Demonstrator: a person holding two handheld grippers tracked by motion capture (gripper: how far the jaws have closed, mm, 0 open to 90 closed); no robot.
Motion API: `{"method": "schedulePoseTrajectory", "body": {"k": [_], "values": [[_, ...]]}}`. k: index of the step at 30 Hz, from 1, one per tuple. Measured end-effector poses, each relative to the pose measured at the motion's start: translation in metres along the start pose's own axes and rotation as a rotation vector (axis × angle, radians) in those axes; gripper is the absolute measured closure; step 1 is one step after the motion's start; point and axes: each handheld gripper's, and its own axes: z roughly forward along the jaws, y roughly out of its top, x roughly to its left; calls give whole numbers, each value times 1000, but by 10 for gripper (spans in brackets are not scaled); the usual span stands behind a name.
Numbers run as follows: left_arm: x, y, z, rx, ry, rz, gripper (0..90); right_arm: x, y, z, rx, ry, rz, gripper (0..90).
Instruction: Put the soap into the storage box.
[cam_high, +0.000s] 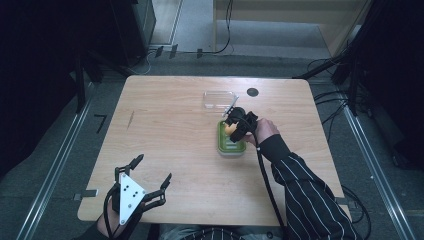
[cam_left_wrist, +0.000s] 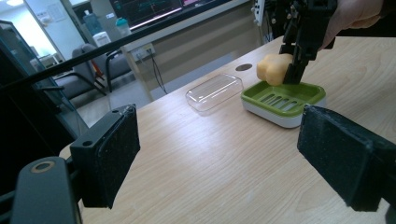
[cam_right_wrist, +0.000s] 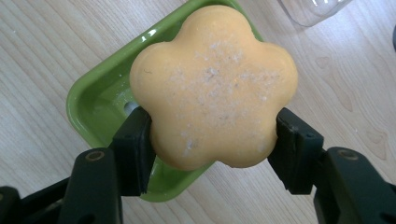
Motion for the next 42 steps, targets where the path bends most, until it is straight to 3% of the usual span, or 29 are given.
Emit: {"method": "schedulePoseTrajectory", "body": {"k": [28, 42], "values": [[0, 0, 0, 0, 0, 0, 135, 11, 4, 33, 59, 17, -13, 400], [1, 0, 0, -1, 1, -3, 135, 12, 5, 38, 80, 16, -9, 397]]}}
